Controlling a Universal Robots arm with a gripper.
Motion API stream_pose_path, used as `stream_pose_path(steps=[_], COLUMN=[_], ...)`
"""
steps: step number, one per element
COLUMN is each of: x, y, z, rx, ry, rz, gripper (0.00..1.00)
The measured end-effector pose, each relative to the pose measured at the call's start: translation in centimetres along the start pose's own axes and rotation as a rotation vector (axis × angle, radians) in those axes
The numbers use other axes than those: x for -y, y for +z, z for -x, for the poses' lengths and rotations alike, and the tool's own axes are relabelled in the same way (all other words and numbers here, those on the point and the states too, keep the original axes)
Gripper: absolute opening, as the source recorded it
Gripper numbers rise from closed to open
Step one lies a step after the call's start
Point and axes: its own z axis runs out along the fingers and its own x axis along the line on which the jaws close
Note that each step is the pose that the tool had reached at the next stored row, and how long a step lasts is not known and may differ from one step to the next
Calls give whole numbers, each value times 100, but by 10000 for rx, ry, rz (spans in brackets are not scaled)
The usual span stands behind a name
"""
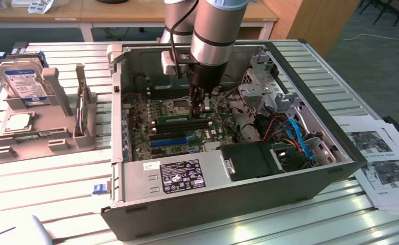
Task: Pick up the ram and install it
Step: 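Insert the ram into the slot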
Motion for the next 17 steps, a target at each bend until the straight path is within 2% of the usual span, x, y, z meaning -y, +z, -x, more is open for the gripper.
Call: stream_pose_path(steps=[4, 12, 17], x=[-1, -3, -13], y=[6, 88, 94], z=[0, -4, -5], rx=[0, 0, -2], ry=[1, -1, 2], rz=[-1, -25, -26], gripper=[12, 12, 12])
